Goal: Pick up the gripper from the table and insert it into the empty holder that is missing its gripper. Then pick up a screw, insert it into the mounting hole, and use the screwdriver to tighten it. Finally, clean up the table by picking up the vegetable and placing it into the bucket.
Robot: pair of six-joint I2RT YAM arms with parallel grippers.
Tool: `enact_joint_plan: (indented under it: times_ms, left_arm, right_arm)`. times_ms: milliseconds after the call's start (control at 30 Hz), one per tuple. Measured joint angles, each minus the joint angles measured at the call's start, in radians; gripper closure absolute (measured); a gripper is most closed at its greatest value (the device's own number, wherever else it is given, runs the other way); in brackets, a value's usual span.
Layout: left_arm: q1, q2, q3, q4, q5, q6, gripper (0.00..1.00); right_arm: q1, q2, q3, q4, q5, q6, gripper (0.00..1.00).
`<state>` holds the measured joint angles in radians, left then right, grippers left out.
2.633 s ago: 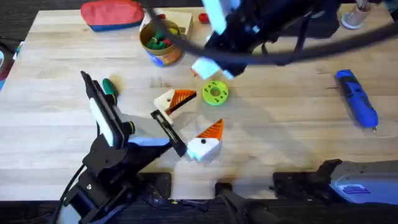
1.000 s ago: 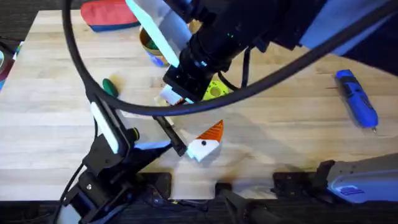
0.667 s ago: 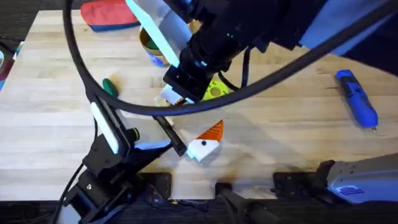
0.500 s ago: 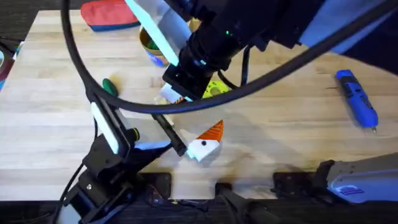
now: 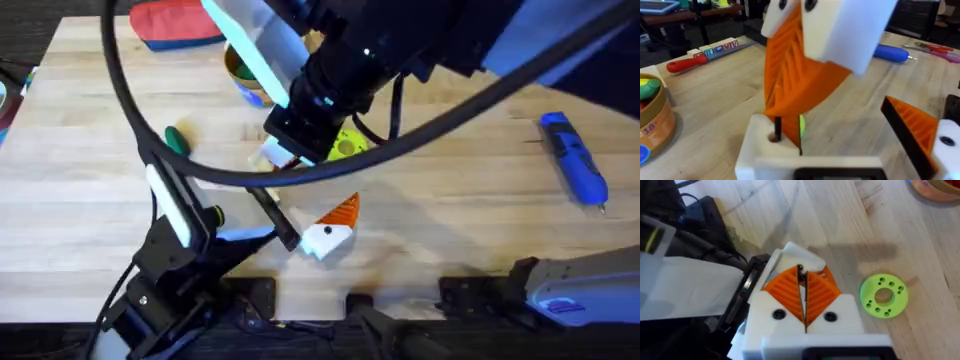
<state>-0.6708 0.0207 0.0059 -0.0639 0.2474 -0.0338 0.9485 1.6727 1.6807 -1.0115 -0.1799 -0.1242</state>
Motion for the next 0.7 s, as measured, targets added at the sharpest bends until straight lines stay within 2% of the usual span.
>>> enact_joint_plan:
  times_ms: [700]
  left_arm:
    - [0.000,0.000,0.000,0.000,0.000,0.000,0.013]
  right_arm:
    - [0.023,0.032,0.003,0.006,0.003,-0.005,0.998]
